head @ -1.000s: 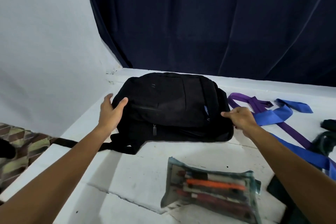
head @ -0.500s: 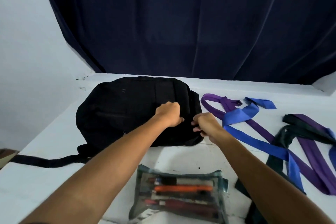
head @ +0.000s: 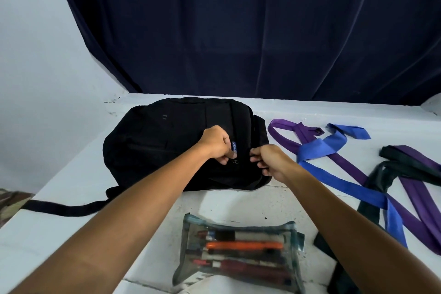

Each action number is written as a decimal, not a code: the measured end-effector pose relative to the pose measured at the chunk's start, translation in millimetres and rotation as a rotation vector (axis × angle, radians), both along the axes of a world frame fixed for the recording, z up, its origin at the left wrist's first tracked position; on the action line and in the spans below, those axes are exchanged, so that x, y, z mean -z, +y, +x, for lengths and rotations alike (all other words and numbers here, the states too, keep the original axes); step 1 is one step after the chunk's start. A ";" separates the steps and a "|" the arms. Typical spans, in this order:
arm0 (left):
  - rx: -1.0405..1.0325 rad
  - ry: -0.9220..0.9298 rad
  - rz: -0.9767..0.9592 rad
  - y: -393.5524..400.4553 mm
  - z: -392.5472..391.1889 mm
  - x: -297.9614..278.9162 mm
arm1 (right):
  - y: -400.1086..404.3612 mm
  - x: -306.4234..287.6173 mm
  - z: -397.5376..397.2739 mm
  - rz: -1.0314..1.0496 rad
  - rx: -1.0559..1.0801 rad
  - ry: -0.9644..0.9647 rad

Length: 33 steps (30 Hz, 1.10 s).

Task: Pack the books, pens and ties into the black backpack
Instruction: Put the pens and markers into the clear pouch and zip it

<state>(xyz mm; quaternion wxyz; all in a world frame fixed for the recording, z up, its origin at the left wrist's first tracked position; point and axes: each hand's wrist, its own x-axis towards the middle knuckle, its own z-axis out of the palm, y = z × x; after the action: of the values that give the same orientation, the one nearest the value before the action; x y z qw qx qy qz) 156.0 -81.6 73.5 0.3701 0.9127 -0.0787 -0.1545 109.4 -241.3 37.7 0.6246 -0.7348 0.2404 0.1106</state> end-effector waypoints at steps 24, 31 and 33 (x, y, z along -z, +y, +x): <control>-0.175 0.040 -0.468 45.4 -24.1 -36.0 | -0.8 -23.6 4.7 0.087 -0.154 -0.310; -0.243 -0.042 -0.221 122.5 -20.3 -44.9 | -4.4 -8.1 2.7 0.015 -0.130 -0.280; -0.268 -0.062 -0.190 153.7 -21.8 -50.8 | -5.6 -5.9 3.5 0.017 -0.126 -0.271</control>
<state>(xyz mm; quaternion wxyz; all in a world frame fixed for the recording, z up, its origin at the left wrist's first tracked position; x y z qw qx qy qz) 134.2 72.1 124.3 0.4695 0.8802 0.0183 -0.0674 113.0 -246.9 43.6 0.6491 -0.7515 0.1062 0.0514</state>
